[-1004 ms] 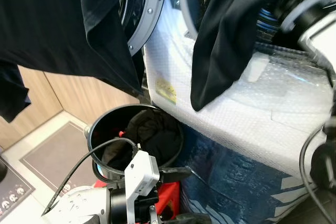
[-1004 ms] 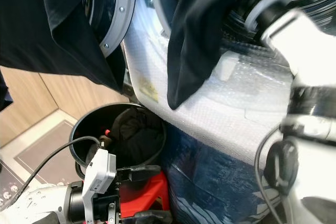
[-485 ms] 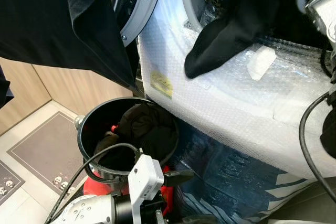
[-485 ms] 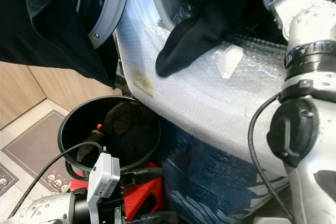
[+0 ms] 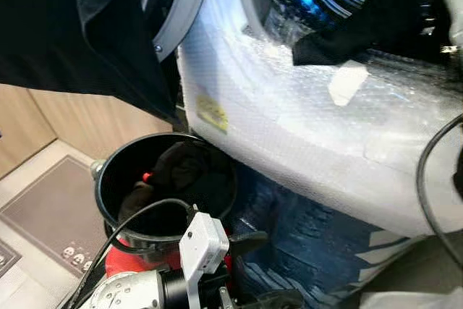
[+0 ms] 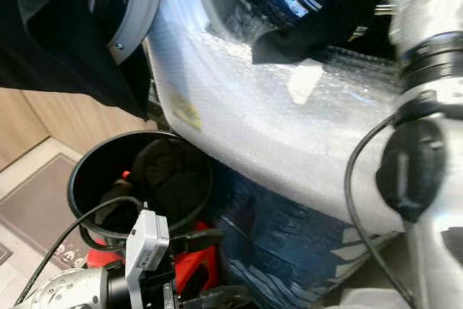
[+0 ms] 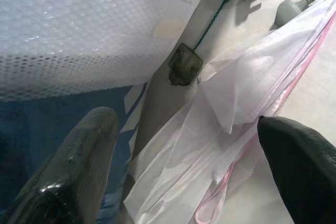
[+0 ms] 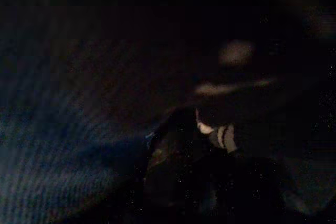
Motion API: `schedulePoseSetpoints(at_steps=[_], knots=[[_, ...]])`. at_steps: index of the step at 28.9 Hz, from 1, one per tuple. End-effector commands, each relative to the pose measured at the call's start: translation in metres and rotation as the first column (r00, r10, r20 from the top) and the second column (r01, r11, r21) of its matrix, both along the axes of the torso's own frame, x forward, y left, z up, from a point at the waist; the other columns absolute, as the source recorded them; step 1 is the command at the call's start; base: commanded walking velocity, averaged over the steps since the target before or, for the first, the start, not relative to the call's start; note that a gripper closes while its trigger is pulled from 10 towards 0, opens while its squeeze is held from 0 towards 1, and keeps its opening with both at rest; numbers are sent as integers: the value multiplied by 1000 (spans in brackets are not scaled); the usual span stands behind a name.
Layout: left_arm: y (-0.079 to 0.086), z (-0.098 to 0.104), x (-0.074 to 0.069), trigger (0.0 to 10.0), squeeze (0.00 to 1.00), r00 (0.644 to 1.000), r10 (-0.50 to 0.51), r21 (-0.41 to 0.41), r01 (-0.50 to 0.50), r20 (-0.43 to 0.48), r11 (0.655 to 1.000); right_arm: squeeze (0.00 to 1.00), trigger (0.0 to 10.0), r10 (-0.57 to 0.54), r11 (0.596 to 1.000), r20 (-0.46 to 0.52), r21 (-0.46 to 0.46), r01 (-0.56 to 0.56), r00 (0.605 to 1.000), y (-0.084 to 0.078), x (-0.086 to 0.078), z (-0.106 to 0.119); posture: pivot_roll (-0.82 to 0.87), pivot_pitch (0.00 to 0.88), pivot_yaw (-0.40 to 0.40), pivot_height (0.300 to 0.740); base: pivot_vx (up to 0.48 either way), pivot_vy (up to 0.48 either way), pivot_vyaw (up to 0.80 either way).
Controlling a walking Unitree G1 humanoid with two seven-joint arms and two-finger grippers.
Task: Clothes washing
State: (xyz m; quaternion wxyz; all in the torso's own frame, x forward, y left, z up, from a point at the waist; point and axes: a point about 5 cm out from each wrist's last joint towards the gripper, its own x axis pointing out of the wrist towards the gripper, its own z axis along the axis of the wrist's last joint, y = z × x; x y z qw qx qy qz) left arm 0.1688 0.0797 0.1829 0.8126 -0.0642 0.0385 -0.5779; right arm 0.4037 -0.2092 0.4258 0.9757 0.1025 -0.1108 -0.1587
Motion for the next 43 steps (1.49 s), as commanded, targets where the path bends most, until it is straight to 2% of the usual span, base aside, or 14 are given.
schedulePoseSetpoints(at_steps=[1,2,4,7,10,14,15,17,19,22,24,30,34,43], knots=[[-3,4,-6,10000,0,1000,-17,-8,17,13,1000,0,10000,20,995,-91,-98,-29,996,6,4,-11,-59,179,-139,740,0,0,0],[-3,4,-6,10000,0,1000,-17,-8,17,13,1000,0,10000,20,995,-91,-98,-29,996,6,4,-11,-59,179,-139,740,0,0,0],[-5,4,-6,10000,0,1000,-17,-12,17,11,1000,0,10000,29,990,-195,-128,-55,980,6,7,-26,-62,181,-136,740,0,0,0],[-4,4,-6,10000,0,1000,-18,-12,18,11,1000,0,10000,31,988,-245,-142,-67,969,1,6,-27,-67,183,-131,740,0,0,0],[-4,4,-5,10000,0,1000,-19,-11,20,12,1000,0,10000,15,988,-282,-145,-58,959,-8,3,-29,-69,183,-129,740,0,0,0],[-4,4,-5,10000,0,1000,-18,-11,18,13,1000,0,10000,16,985,-304,-161,-67,953,-10,2,-29,-69,183,-129,740,0,0,0],[-4,4,-5,10000,0,1000,-18,-10,18,12,1000,1000,10000,6,984,-303,-168,-60,953,-16,1,-29,-74,180,-121,740,0,0,0],[-3,4,-4,10000,0,1000,-18,-7,18,12,1000,1000,10000,-20,975,-266,-220,-41,964,-26,-3,-26,-76,177,-120,740,0,0,0],[-3,4,-3,10000,0,1000,-18,-6,18,13,1000,1000,10000,6,973,-265,-221,-67,964,-25,-4,-24,-76,174,-118,740,0,0,0],[-3,4,-3,10000,0,1000,-17,-7,18,16,1000,1000,10000,79,955,-189,-266,-128,979,-20,-6,-14,-76,174,-118,740,0,0,0],[-3,4,-3,10000,0,1000,-17,-7,18,16,1000,1000,10000,79,955,-189,-266,-129,979,-20,-6,-14,-76,174,-118,740,0,0,0],[0,5,2,10000,0,999,-23,4,23,27,1000,1000,10000,238,935,-125,-239,-262,963,-25,-22,-13,-76,146,-85,740,0,0,0],[0,5,2,10000,0,999,-24,6,24,28,1000,1000,10000,255,930,-115,-242,-276,960,-25,-26,-15,-76,146,-85,740,0,0,0],[4,5,10,10000,0,998,-34,30,33,47,999,1000,10000,330,919,5,-231,-320,944,-30,-50,-23,-81,118,-53,740,0,0,0]])
